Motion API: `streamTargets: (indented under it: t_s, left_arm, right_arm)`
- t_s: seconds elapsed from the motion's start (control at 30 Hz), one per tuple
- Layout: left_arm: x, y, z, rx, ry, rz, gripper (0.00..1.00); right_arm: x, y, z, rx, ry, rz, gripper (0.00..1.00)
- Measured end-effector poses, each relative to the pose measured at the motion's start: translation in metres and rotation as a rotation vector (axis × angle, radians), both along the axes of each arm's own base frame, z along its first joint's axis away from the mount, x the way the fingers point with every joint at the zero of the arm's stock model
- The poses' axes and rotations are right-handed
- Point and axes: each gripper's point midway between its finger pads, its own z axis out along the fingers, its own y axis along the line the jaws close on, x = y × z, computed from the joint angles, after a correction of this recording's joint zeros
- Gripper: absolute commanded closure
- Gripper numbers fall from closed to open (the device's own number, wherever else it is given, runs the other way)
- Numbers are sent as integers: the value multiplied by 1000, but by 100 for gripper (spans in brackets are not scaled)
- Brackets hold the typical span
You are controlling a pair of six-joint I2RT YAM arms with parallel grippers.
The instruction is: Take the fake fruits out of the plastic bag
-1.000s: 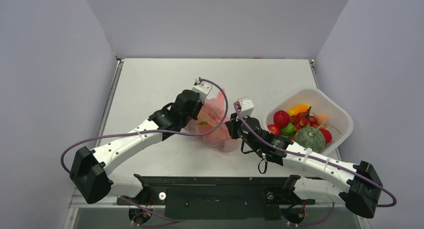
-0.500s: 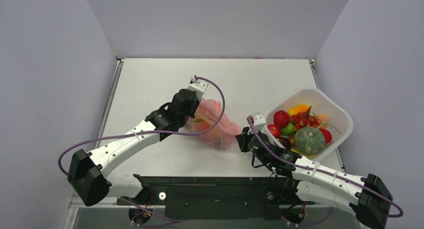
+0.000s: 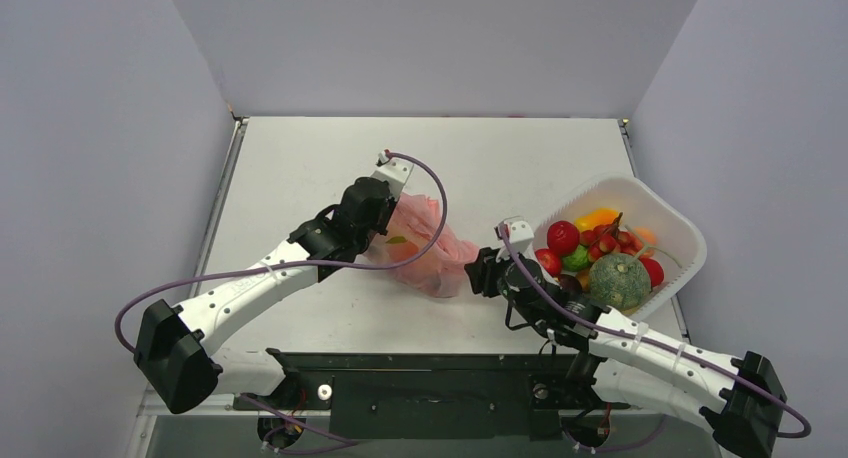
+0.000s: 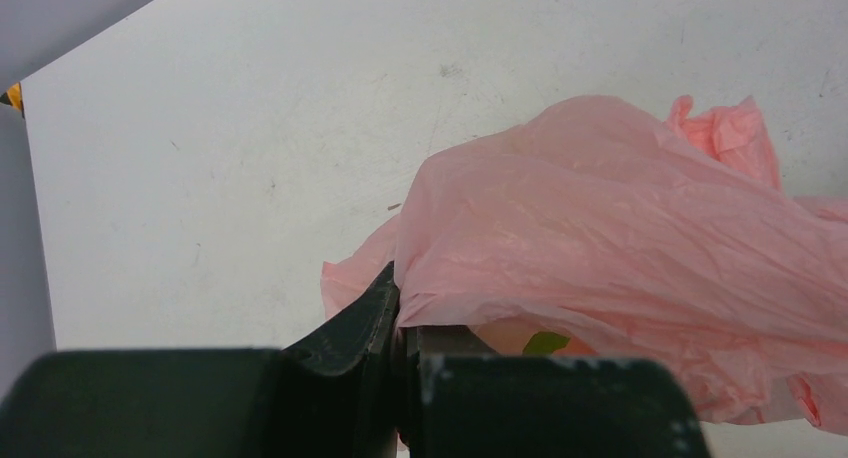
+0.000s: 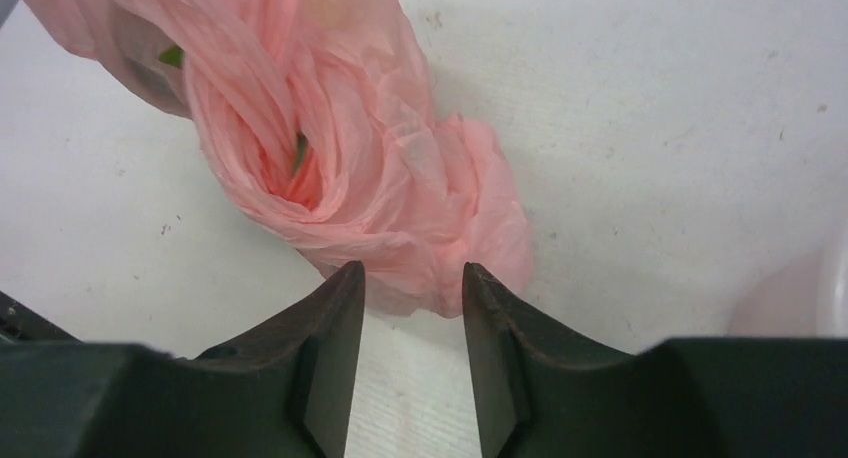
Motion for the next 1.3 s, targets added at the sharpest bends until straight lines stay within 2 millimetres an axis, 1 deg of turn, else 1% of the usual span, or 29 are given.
streamTargets:
  t_s: [0.07,0.23,0.37,0.47,0.53,0.63,0.73,0.83,0.9,0.97,1.0,1.03,1.07,1.13,1.17,1.2,1.23,1.27,1.3]
  left_arm:
    - [0,0,0,0,-1,2,100]
    - [0,0,0,-1,-1,1,100]
    - [0,0,0,-3,1,-2,100]
    - [0,-1,0,-4,2,-5,100]
    - [0,-1,0,-4,2,-5,100]
    - [0,-1,0,-4,2,-5,100]
    - [0,-1,0,-4,3,-6,100]
    - [0,-1,0,-5,3,-7,100]
    - [0,-1,0,-5,3,-7,100]
    - [0,-1,0,-5,4,-6,100]
    - [0,-1,0,-5,3,-6,100]
    - [0,-1,0,-5,3,-6,100]
    - [0,-1,0,-6,3,-7,100]
    - [0,-1,0,-7,5,-9,100]
    - [0,-2,-1,-8,5,-12,96]
    - [0,-2,-1,-9,7,-14,88]
    - [-1,-3,-1,-12,9,-20,84]
    - [-1,-4,-1,-13,12,-27,72]
    - [-2,-6,-2,-17,15,-34,66]
  right_arm:
    - [3,5,13,8,-23,14,52]
    - [13,26,46,23,-69,58,50]
    - [20,45,62,17,-92,88,50]
    - [23,57,62,-1,-92,106,50]
    - [24,63,56,-18,-83,117,51]
    - [22,70,42,-51,-62,136,56]
    - [20,73,36,-67,-51,144,61]
    - [19,71,32,-75,-52,139,66]
    - [18,66,27,-82,-52,128,71]
    - [15,57,21,-91,-51,117,79]
    - [13,51,18,-96,-53,110,88]
    - [11,45,15,-98,-54,100,93]
    - [9,39,13,-96,-57,90,100]
    - [5,28,10,-87,-62,70,100]
    - [3,23,8,-80,-64,59,100]
    - [2,19,6,-73,-66,50,100]
    - [0,14,4,-70,-69,41,100]
    - [-1,11,3,-66,-72,35,100]
    - [-1,8,3,-62,-72,30,100]
